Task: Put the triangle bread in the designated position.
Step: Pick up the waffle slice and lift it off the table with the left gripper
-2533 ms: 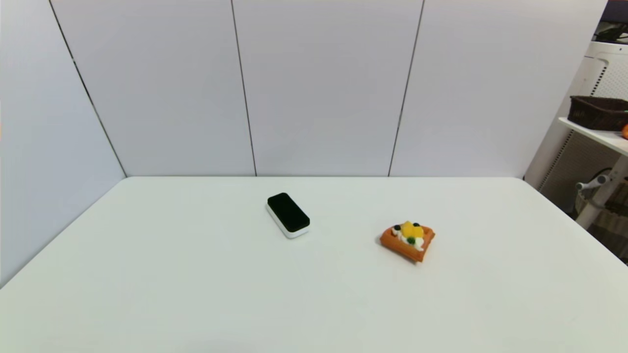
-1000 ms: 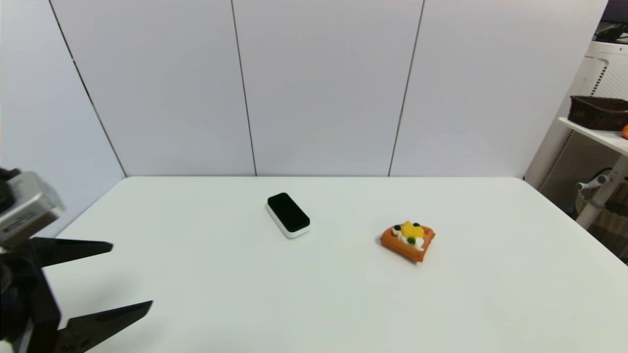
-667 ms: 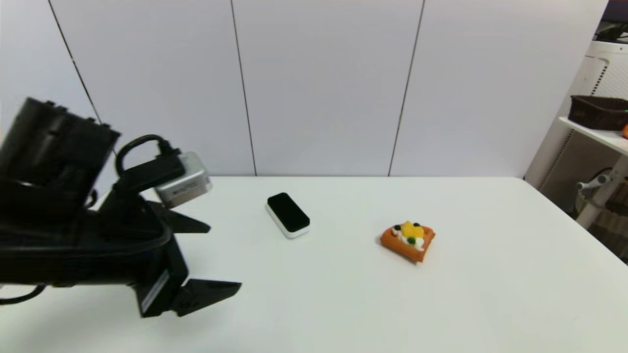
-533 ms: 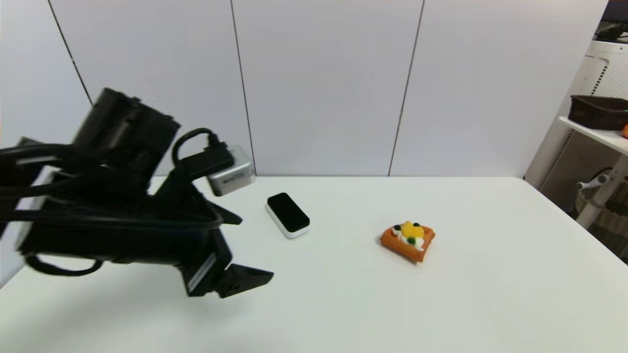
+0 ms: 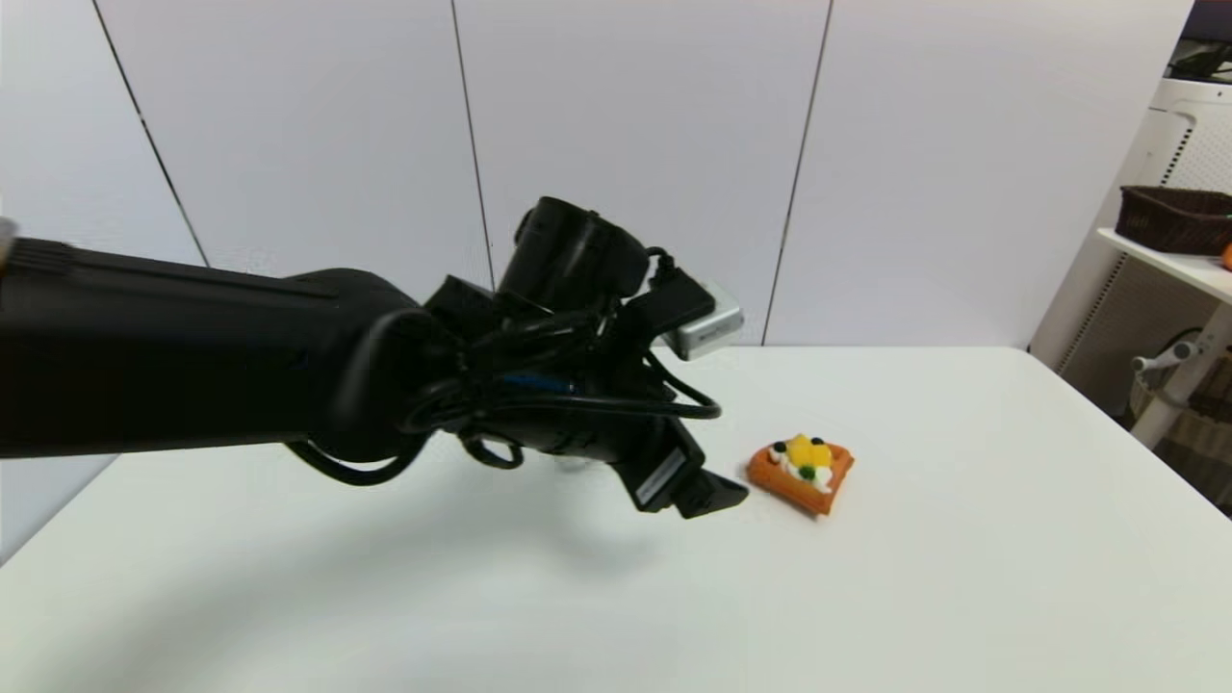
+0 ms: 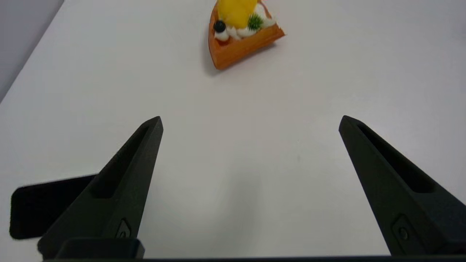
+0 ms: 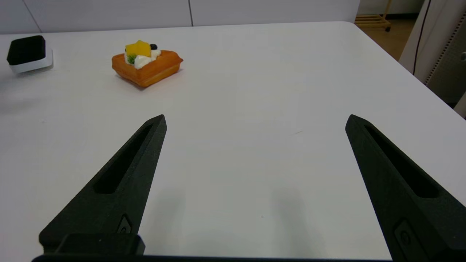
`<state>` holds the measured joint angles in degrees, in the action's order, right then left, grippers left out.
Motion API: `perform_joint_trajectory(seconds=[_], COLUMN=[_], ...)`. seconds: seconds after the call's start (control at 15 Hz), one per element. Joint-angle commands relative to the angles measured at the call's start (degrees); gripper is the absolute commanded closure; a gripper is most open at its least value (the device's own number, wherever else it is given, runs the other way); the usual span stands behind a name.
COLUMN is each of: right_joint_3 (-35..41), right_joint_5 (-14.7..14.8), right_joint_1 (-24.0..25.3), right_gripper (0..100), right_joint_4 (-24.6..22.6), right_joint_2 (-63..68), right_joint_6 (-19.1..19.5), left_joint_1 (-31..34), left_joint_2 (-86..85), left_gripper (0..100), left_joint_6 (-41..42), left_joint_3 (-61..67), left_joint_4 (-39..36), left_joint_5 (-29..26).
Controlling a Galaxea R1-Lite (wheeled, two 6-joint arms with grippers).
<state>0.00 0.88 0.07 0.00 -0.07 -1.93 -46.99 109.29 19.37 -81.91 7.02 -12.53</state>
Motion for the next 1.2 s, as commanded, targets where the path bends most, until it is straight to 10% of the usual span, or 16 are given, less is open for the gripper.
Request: perform_joint_trajectory(seconds=[0.07, 1.2], right_joint_3=[0.0, 0.0], right_joint_5=[0.0, 0.0], right_joint_1=[0.01, 0.01], right_gripper=[0, 0], right_joint_4=[-0.09, 0.0], right_joint_2=[0.07, 0.07], right_joint_6=[0.08, 0.08], left_joint_1=[-1.96, -4.42], left_joint_2=[8.57, 25.71], left_gripper=[0, 0], left_joint_6=[-0.3, -9.88], left_joint_3=[-3.52, -7.65], left_joint_4=[-11.06, -30.22], left_joint_5=[-0.12, -0.12])
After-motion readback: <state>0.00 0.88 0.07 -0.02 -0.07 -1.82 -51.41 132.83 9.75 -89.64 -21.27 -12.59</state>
